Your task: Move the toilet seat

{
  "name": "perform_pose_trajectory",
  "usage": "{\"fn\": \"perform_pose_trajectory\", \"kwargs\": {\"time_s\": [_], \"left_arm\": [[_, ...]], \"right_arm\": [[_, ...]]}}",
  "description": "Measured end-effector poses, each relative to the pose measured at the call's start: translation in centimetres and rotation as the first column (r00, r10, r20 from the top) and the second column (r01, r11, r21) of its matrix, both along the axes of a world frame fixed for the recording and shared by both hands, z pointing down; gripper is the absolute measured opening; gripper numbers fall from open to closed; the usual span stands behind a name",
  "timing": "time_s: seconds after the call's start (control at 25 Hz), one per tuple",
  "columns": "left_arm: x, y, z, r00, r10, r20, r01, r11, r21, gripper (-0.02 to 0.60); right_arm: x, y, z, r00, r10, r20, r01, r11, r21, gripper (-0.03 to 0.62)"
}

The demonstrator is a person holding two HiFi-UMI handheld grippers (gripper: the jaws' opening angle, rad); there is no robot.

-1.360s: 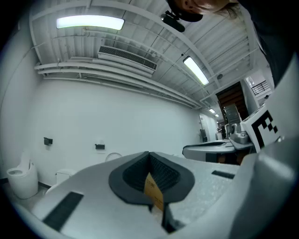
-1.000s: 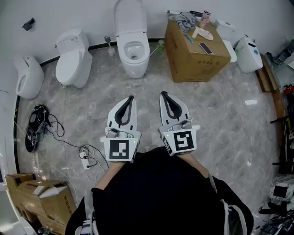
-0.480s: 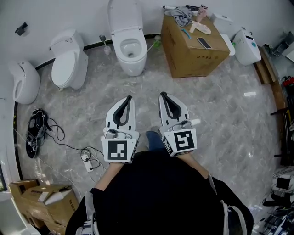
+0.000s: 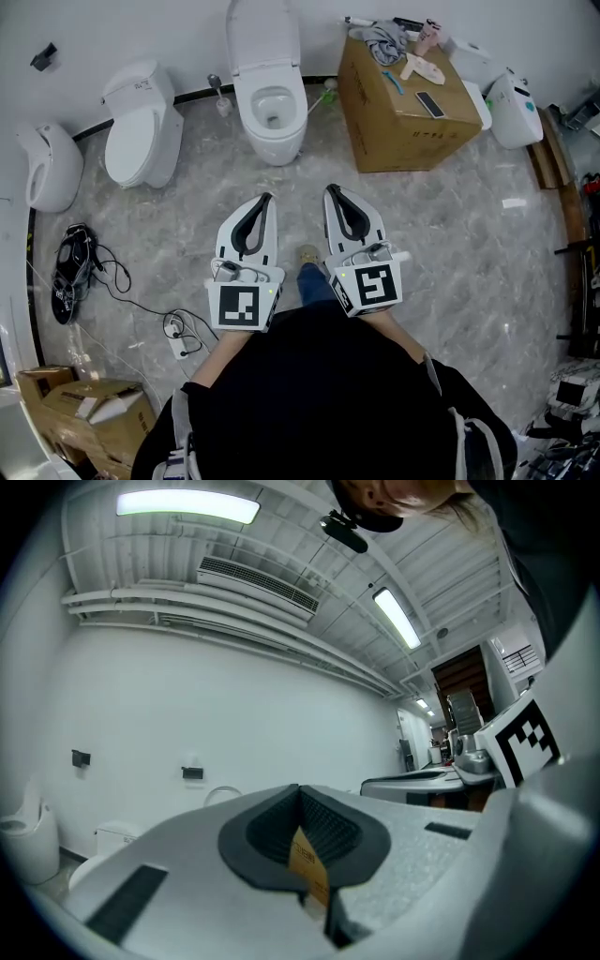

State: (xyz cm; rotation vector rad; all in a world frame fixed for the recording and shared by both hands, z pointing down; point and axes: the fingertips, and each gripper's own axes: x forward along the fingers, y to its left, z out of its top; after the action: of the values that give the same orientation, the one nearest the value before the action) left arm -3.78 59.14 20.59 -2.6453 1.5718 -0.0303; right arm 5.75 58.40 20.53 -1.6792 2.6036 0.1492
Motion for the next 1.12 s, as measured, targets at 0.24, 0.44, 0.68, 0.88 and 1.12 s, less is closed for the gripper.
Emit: {"fn": "perform_pose_trajectory", "kwargs": {"time_s": [0.24,0.44,0.68,0.88,1.12], "left_arm": [[1.2,-6.7,-0.9,1.000,-0.020,-0.003,0.020,1.000,0.007,0.008],[2.4,-12.2,-1.3,0.999,-0.048,-0.008,0.049,0.999,0.012,0.008],[3.8,-17.4,-1.3,0.996,-0.089,-0.002,0.089,0.996,0.016,0.008],[4.6,-20.1,-1.2,0.994,-0.111,-0.011,0.111,0.993,0.027,0.008],[5.0,-22.1,-1.5,0.993,-0.120,-0.020,0.121,0.992,0.043,0.008]], "right_arm": [[1.1,-7.3,-1.0,0.999,-0.035,-0.014,0.035,0.999,-0.001,0.021],[2.3,-13.2,-1.4,0.998,-0.068,-0.019,0.068,0.998,-0.003,0.021],[3.8,-18.9,-1.0,0.994,-0.106,-0.017,0.106,0.994,-0.010,0.021],[4.4,-21.8,-0.6,0.991,-0.131,-0.012,0.131,0.991,-0.006,0.021],[5.1,-23.9,-0.2,0.990,-0.138,0.001,0.138,0.990,-0.018,0.021]]}}
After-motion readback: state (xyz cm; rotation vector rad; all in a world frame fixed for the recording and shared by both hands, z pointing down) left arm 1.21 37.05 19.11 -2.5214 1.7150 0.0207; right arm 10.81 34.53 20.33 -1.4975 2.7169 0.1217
